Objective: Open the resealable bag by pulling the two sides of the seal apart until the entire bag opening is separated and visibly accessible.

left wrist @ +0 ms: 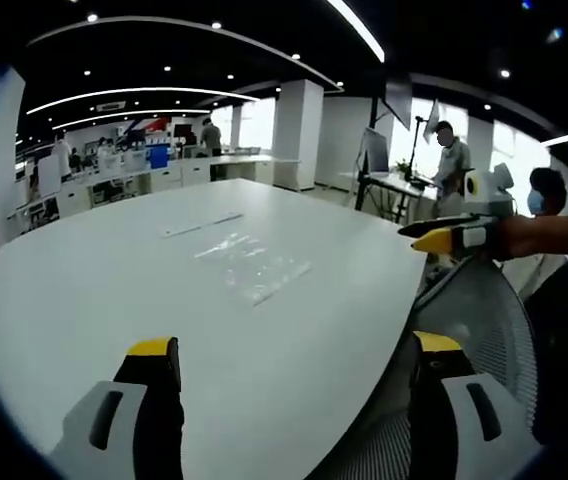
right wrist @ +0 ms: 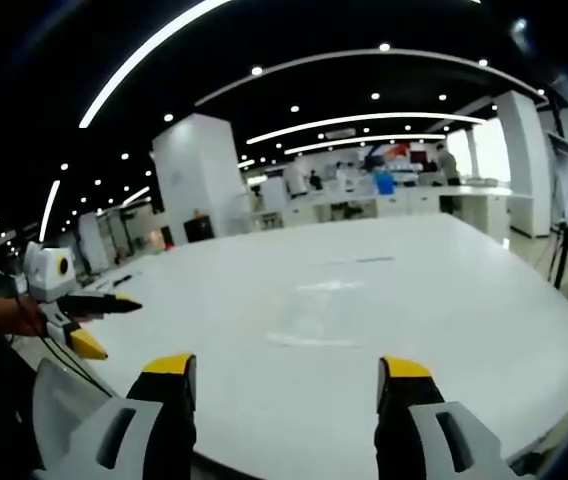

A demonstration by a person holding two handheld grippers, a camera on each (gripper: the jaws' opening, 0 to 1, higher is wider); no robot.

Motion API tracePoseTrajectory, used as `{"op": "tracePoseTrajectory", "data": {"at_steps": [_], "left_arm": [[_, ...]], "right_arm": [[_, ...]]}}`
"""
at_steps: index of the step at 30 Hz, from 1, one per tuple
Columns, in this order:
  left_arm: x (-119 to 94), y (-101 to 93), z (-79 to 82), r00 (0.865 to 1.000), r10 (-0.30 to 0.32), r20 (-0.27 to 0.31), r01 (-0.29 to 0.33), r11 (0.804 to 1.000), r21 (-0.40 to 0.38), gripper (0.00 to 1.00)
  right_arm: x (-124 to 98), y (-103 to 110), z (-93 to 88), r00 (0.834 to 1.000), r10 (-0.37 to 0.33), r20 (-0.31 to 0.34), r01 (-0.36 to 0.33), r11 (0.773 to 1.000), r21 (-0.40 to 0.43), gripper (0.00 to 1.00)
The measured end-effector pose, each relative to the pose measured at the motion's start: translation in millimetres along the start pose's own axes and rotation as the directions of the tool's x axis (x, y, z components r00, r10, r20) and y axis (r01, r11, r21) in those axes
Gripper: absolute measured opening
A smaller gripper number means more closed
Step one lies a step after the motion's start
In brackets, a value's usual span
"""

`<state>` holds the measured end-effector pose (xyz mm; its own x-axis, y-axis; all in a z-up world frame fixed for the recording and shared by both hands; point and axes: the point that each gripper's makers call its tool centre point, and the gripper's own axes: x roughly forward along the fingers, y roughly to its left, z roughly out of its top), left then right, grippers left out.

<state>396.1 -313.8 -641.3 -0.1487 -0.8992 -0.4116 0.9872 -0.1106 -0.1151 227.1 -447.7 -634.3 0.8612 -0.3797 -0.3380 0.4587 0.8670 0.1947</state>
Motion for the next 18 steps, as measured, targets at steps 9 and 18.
{"op": "tracePoseTrajectory", "data": {"at_steps": [9,18], "left_arm": [[-1.0,3.1,-1.6,1.000,0.006,-0.007,-0.006,1.000,-0.002,0.92],[-2.6,9.7,-5.9,1.000,0.023,-0.019,-0.024,1.000,-0.005,0.92]], "right_arm": [[0.5,0.3,-2.4,1.000,0.004,-0.012,-0.004,1.000,0.003,0.71],[1.1,1.1,-5.4,1.000,0.008,-0.029,-0.008,1.000,-0.002,0.70]]}}
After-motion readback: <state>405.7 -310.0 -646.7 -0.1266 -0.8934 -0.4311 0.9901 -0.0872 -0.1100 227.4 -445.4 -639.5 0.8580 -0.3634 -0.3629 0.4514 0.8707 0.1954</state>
